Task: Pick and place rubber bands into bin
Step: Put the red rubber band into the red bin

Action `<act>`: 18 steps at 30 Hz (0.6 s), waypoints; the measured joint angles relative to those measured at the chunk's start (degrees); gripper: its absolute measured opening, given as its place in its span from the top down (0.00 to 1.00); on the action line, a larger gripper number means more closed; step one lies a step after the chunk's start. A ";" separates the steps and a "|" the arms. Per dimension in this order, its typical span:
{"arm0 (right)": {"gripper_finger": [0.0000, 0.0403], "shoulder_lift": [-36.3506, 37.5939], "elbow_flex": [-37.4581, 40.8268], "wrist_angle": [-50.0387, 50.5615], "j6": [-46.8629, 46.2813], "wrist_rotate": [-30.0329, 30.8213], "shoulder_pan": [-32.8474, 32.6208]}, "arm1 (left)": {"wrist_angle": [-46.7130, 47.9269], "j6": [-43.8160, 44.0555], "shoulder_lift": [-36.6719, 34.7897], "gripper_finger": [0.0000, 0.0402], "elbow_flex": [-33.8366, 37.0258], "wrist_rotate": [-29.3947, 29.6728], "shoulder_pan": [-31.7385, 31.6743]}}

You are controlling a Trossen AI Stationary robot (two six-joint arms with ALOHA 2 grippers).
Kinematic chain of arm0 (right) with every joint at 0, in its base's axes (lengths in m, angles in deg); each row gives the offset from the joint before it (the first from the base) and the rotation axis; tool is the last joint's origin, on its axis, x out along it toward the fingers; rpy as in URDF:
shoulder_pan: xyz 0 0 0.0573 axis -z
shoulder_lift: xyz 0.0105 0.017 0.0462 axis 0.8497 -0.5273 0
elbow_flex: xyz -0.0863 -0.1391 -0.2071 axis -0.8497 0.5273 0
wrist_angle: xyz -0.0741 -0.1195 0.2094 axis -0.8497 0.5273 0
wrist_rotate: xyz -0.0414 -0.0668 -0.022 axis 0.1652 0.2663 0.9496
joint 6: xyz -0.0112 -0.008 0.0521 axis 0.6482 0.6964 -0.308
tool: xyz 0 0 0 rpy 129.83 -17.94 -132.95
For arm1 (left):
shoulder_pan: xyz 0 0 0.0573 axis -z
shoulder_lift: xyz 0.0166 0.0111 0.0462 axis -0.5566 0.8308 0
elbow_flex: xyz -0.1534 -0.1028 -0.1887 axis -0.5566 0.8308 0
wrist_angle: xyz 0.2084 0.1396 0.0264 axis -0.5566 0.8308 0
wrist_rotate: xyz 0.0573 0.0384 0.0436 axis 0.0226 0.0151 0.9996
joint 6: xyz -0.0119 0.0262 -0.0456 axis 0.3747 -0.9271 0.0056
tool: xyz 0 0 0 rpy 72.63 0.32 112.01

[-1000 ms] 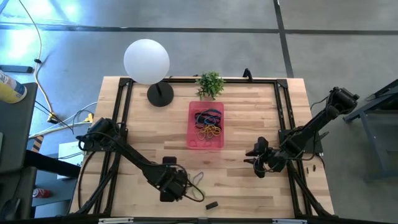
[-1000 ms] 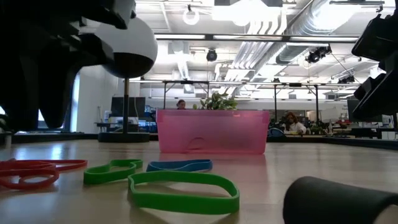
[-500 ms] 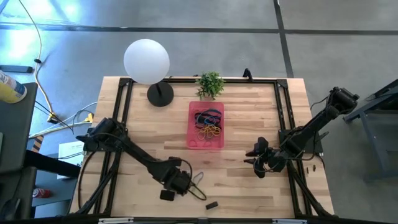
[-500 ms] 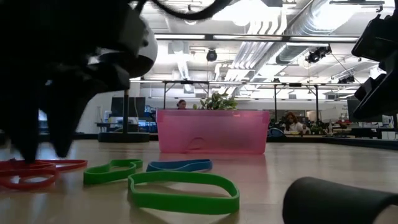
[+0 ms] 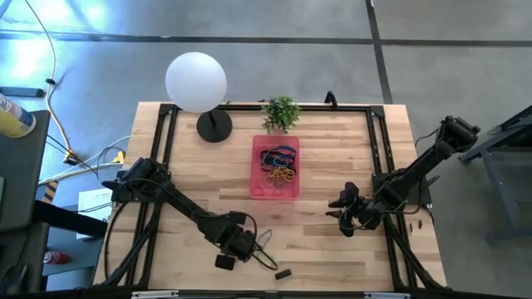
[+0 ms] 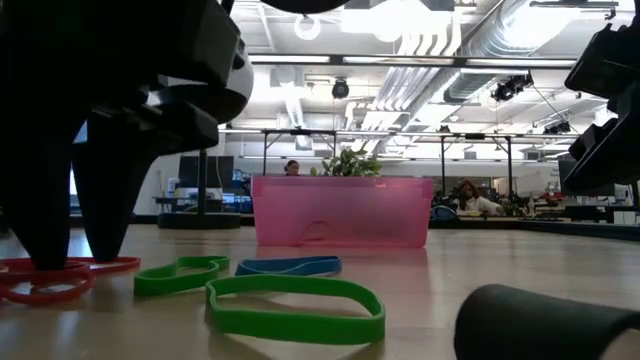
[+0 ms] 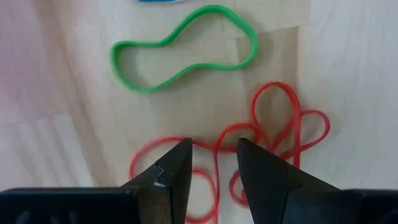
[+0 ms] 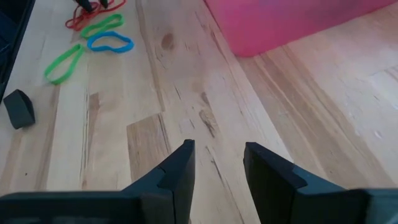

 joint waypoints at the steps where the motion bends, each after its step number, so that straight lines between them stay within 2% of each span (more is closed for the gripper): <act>1: 0.68 0.00 0.00 -0.01 0.01 0.01 0.00 | -0.33 -0.38 0.19 0.71 -0.01 -0.25 0.00; 12: 0.68 -0.17 0.00 0.32 -0.02 0.01 0.00 | -1.61 -0.88 2.01 0.73 -0.22 -1.71 -0.02; 15: 0.68 -0.56 0.00 0.32 -0.01 0.01 0.00 | -1.47 -0.88 2.07 0.80 -0.17 -1.71 -0.06; 18: 0.68 -1.32 0.00 0.30 -0.01 -0.02 0.00 | -1.42 -0.88 2.11 0.92 -0.17 -1.71 -0.11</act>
